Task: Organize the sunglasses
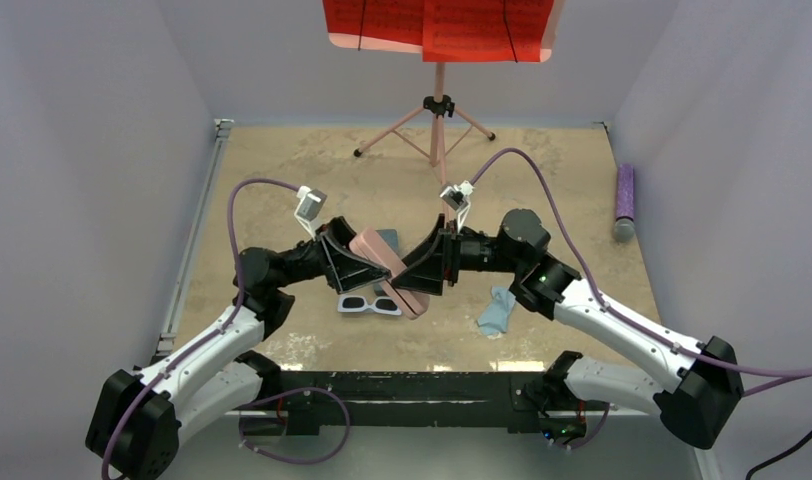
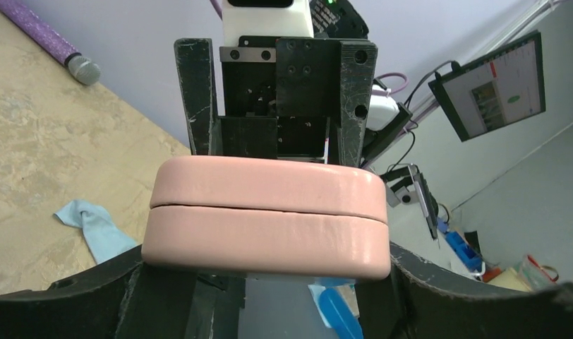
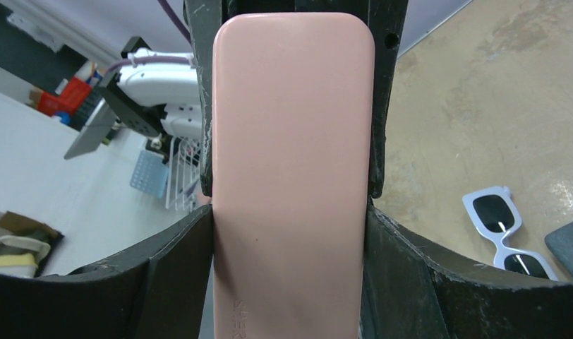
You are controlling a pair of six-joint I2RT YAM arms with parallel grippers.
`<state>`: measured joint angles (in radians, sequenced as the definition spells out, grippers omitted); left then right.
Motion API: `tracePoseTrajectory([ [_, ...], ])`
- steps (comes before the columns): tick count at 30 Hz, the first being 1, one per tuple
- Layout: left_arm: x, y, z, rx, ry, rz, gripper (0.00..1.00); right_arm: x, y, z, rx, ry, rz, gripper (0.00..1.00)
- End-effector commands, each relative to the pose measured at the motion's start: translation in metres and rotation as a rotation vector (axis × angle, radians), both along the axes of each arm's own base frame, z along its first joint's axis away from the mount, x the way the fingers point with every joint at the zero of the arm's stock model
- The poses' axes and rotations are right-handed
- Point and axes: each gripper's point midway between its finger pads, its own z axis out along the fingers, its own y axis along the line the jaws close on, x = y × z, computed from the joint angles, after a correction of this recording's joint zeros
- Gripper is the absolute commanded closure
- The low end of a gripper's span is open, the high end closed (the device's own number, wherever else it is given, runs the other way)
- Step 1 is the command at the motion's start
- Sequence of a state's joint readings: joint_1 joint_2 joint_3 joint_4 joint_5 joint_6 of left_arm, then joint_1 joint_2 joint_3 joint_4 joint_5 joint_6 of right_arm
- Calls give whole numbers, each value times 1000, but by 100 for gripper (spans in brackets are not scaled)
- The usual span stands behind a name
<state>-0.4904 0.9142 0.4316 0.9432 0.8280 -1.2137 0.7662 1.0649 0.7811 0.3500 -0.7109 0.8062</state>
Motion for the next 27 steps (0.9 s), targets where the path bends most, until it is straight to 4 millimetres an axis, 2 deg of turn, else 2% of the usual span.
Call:
tracePoseTrajectory([
  [1,-19,3,30,-26,-154,-58,100,-5,-6,-1,-68,-125,28,26],
  [6,-23,3,33,-11,-173,-90,100,-9,-3,-8,-92,-113,80,24],
  [18,-17,-3,32,29,-166,-113,100,-20,3,-10,-116,-109,161,25],
  [27,-19,-4,33,36,-180,-137,100,-18,8,-14,-150,-92,162,17],
])
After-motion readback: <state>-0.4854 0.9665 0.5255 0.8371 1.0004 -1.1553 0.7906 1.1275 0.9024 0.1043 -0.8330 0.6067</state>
